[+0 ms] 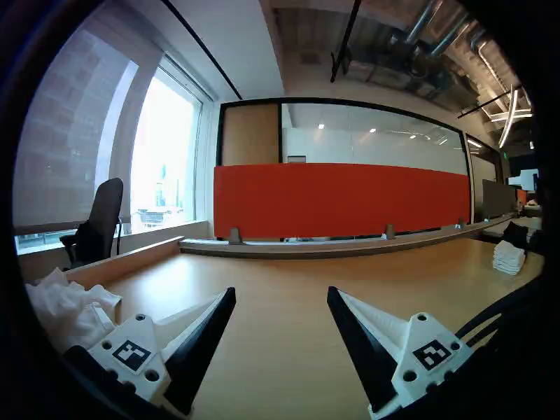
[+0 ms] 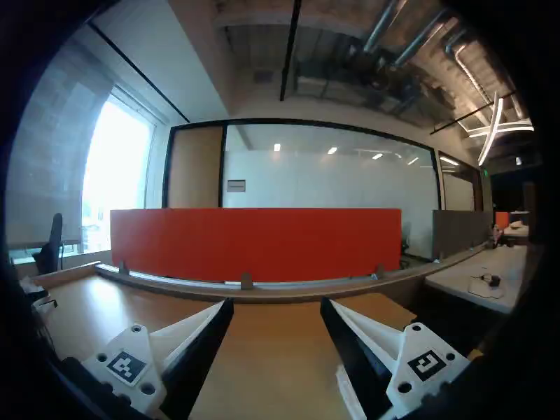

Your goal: Fold towel

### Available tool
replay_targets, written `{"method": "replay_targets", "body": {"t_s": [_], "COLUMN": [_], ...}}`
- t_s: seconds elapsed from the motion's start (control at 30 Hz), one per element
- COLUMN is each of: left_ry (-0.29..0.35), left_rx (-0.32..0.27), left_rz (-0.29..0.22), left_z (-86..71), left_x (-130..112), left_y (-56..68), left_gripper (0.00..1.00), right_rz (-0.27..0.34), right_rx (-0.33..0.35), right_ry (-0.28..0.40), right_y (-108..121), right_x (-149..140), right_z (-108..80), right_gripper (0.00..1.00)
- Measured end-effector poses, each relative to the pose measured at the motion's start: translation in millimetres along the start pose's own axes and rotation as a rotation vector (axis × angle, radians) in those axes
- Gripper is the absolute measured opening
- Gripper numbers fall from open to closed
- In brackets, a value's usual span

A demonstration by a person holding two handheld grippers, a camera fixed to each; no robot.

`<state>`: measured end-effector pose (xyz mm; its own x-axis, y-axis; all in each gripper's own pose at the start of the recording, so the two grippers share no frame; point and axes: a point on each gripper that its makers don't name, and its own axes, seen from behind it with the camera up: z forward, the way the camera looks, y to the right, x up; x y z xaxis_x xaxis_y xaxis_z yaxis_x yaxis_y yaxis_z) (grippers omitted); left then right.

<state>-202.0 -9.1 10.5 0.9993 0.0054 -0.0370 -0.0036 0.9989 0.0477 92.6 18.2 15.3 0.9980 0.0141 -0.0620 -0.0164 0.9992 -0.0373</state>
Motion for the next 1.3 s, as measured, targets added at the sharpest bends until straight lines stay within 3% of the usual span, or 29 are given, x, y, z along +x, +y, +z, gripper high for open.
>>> {"method": "replay_targets", "body": {"t_s": [0.3,0.6,0.87,1.3], "left_ry": [0.000,0.000,0.000,0.000], "left_rx": [0.000,0.000,0.000,0.000], "left_rz": [0.000,0.000,0.000,0.000], "left_z": [-0.2,0.2,0.2,0.0], "left_x": [0.0,0.0,-0.5,-0.7], "left_y": [0.7,1.4,1.4,0.9], "left_gripper": [0.97,0.97,0.97,0.97], "right_rz": [0.003,-0.015,-0.035,0.004], "right_rx": [0.045,0.040,0.047,0.043], "right_ry": [-0.006,-0.044,-0.049,-0.058], "right_y": [-6.4,-3.9,-4.1,-1.7], "right_x": [-40.5,-83.6,-107.2,-123.2], "right_z": [-3.7,-5.1,-6.2,-7.5], "right_gripper": [0.96,0.96,0.96,0.96]}}
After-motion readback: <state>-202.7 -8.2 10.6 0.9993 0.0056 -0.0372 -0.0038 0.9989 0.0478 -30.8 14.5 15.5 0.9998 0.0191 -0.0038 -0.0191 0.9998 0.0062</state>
